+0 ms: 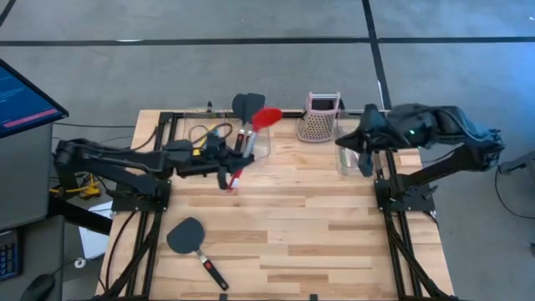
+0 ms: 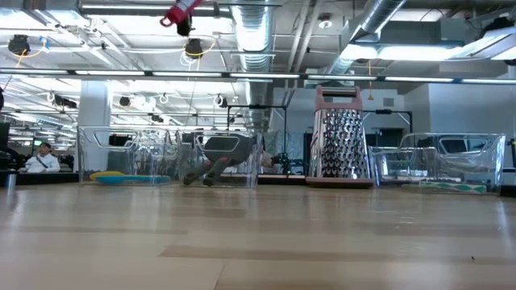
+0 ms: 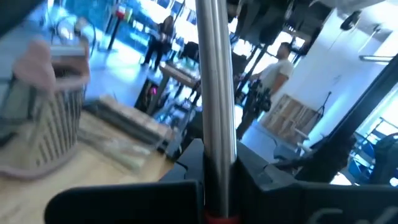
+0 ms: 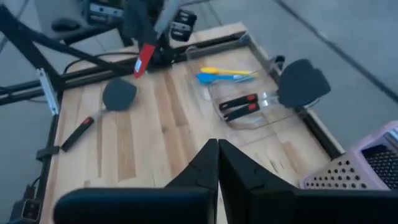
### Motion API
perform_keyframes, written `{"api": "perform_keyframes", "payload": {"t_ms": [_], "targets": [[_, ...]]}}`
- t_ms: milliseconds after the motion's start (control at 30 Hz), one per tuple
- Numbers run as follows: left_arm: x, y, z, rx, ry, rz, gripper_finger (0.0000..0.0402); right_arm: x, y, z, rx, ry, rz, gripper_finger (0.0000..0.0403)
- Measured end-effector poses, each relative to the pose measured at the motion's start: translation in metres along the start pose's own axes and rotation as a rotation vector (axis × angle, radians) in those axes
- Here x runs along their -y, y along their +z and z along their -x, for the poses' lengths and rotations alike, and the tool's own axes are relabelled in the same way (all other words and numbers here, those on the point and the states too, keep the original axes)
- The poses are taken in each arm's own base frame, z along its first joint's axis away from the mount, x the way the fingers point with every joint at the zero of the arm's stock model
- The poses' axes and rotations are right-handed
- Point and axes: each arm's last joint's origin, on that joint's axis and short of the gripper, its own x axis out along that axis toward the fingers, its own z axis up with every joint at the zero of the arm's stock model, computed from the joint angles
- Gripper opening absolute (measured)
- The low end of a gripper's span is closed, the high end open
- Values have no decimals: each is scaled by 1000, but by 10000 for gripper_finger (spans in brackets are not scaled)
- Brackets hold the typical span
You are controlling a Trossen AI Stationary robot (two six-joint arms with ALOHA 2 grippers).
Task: Pick & Place Kitchen Items
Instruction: Put the red serving spoon into the left transparent bin
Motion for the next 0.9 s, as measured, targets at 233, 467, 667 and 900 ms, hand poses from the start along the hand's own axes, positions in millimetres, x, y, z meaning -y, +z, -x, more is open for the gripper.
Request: {"api": "perform_keyframes", "payload": {"t_ms": [233, 467, 667, 900], "targets": [[9, 20, 21, 104, -6, -102, 16, -24, -7, 11, 62, -34, 50, 6], [10, 27, 30, 133, 14, -162, 16, -49, -30, -16, 156, 60, 105, 1], [10, 26, 30, 128, 17, -184, 16, -40, -57, -30, 238, 86, 124, 1], [10, 26, 29, 123, 19, -187, 16, -10, -78, -13, 356, 127, 45, 1]]}}
